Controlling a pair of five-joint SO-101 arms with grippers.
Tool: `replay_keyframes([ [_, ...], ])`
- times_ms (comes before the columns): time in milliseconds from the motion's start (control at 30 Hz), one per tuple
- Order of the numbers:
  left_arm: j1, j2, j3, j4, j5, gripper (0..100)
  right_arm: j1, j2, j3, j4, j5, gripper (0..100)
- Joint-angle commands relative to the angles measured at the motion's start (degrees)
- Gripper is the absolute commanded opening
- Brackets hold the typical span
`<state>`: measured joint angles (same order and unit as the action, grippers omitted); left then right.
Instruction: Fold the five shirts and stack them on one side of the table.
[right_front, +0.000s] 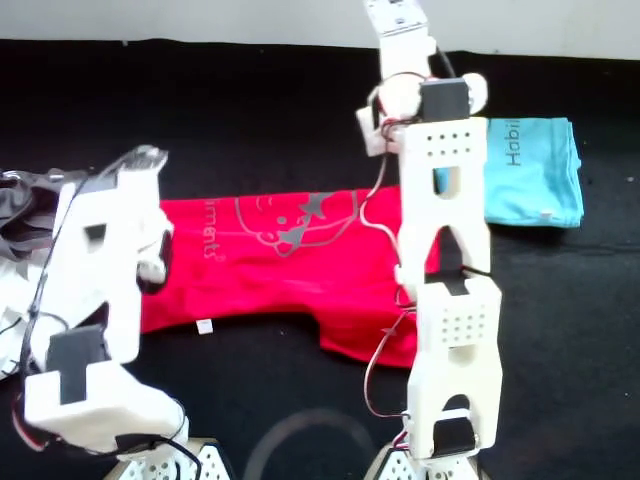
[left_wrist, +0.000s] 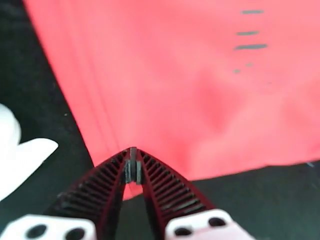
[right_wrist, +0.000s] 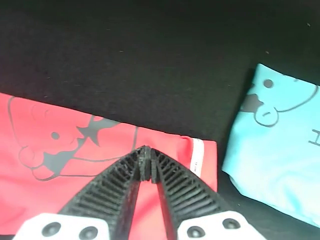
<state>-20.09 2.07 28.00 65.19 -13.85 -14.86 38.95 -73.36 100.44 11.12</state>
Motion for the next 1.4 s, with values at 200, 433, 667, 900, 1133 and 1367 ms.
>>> replay_keyframes([
  [200,-4.62,-5.05,14.46,-20.31,0.26,1,-3.91,-8.92,7.78,0.84,-0.53,0.6],
  [433,-4.26,-5.05,15.52,-21.45,0.35,1,-7.25,-29.93,46.90,0.40,-0.18,0.6],
  [667,-4.26,-5.05,15.60,-21.45,0.35,1,-12.88,-47.34,90.24,-14.55,2.11,0.6],
  [900,-4.26,-5.05,15.60,-21.36,0.35,1,-12.97,-52.97,112.22,-29.93,5.63,0.6],
  [1133,-4.26,-5.05,15.60,-21.36,0.35,1,-5.67,-44.88,115.56,-42.15,5.80,0.6],
  [1367,-4.26,-5.05,15.60,-21.45,0.35,1,-3.91,-44.70,108.97,-39.08,5.71,0.6],
])
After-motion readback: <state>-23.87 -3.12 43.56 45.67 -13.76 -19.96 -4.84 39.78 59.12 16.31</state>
